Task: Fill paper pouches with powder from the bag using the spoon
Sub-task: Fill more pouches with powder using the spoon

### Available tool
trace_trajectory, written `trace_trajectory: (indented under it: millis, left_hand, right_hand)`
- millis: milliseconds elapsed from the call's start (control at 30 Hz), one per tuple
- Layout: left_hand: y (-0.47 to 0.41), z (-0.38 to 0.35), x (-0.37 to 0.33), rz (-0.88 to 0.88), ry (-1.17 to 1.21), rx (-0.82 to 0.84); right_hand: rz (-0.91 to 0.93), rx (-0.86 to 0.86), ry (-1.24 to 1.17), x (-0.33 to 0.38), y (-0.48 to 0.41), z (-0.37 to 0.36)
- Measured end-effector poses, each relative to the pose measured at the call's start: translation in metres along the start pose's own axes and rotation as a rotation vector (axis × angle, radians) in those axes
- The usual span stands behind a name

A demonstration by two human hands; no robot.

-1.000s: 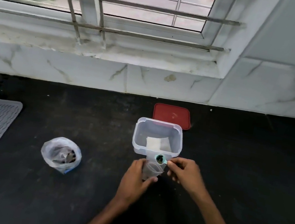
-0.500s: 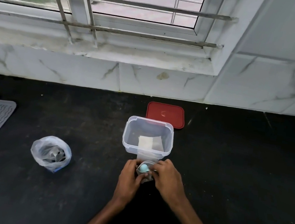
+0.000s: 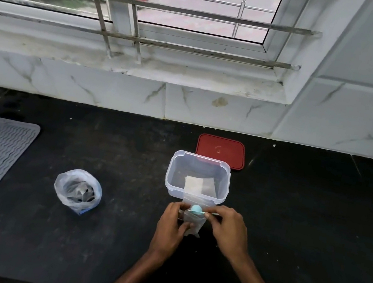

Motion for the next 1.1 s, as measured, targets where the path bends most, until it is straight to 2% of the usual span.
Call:
trace_trajectory:
  millis: [233, 300, 367, 433, 500, 567, 633, 667, 733, 800, 867, 933, 1033, 1100]
  left_hand:
    - [0.005, 0.02, 0.004, -0.01, -0.066, 0.059]
    - [0.003, 0.032, 0.004, -0.025, -0.095, 0.087]
    - [-0.002, 0.06, 0.001, -0.05, -0.155, 0.049]
    - [-0.007, 0.108, -0.001, -0.1, -0.206, -0.101]
    - [-0.004, 0.175, 0.01, -0.075, -0.213, -0.369]
    - [0.016, 0.246, 0.044, 0.094, -0.164, -0.713]
    - [0.04, 0.291, 0.089, 0.313, -0.117, -0.947]
    - [0.046, 0.296, 0.111, 0.45, -0.095, -0.949]
    - [0.05, 0.284, 0.149, 0.669, -0.042, -0.83]
    - [0.05, 0.264, 0.161, 0.77, -0.033, -0.699]
    - [0.045, 0.256, 0.162, 0.79, -0.149, -0.611]
    - [0.036, 0.255, 0.157, 0.782, -0.233, -0.528]
    - [0.025, 0.257, 0.163, 0.776, -0.19, -0.463]
    - [0.023, 0.259, 0.166, 0.764, -0.089, -0.483]
  right_hand:
    - [-0.067, -0.001, -0.242, 0.017, 0.005, 0.01]
    - [-0.079, 0.017, -0.353, 0.036, 0.009, 0.014]
    - [-0.025, 0.041, -0.421, 0.071, 0.01, 0.009]
    - [0.075, 0.078, -0.401, 0.113, 0.008, -0.011]
    - [0.185, 0.142, -0.329, 0.158, 0.006, -0.047]
    - [0.294, 0.219, -0.244, 0.199, 0.004, -0.09]
    - [0.408, 0.281, -0.135, 0.235, 0.003, -0.134]
    - [0.455, 0.298, -0.058, 0.247, 0.002, -0.153]
    - [0.508, 0.33, 0.123, 0.263, -0.001, -0.19]
    - [0.524, 0.397, 0.339, 0.264, -0.004, -0.219]
    - [0.545, 0.452, 0.524, 0.258, -0.004, -0.237]
    - [0.54, 0.47, 0.611, 0.25, -0.006, -0.242]
    - [0.552, 0.472, 0.665, 0.247, -0.006, -0.243]
    - [0.55, 0.457, 0.661, 0.246, -0.004, -0.242]
Point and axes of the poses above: each hand's wrist, its own y-axis away from the middle knuckle, its own z-axis out of the back of the hand, x = y × z, the point moved 10 cm from there along -y, towards the middle knuckle, and after that the axes turned 1 degree about -x, right-handed, at the moved point
